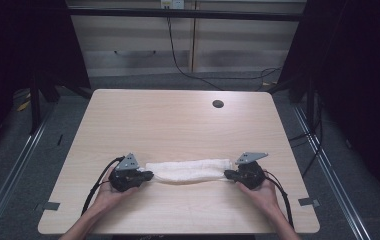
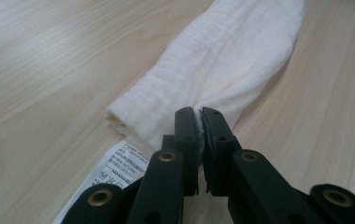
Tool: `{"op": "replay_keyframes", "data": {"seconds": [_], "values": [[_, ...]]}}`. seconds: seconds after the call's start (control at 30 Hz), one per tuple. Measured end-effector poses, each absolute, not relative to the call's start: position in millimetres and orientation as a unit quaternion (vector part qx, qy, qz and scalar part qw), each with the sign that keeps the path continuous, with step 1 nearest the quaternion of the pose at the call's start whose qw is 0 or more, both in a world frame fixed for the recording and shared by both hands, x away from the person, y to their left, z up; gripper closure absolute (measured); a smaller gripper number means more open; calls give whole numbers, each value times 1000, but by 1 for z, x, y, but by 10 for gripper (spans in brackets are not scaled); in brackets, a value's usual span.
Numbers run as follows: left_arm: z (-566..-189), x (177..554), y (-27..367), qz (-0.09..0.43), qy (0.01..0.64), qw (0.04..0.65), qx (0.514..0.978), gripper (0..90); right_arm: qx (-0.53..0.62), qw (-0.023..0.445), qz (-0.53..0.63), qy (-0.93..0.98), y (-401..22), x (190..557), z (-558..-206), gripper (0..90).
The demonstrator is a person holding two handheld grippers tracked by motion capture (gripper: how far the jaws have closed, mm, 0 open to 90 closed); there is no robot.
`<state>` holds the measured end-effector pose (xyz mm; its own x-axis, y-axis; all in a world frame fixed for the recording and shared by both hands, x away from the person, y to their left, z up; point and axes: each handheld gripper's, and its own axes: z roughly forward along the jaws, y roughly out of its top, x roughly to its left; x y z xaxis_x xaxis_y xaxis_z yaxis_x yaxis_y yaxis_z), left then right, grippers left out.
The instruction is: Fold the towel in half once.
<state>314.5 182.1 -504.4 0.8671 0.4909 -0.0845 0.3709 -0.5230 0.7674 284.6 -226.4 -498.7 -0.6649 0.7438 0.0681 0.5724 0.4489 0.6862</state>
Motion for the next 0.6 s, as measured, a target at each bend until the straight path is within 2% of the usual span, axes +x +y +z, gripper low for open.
{"op": "replay_keyframes", "data": {"seconds": [0.43,0.53,0.6], "values": [[-503,309,187,62,244,422,871,844,386,122,352,844,-223,282,-499,875],[-503,311,190,55,247,427,868,823,386,117,353,844,-224,282,-499,869],[-501,309,190,48,247,432,866,779,389,109,361,840,-224,283,-499,838]]}}
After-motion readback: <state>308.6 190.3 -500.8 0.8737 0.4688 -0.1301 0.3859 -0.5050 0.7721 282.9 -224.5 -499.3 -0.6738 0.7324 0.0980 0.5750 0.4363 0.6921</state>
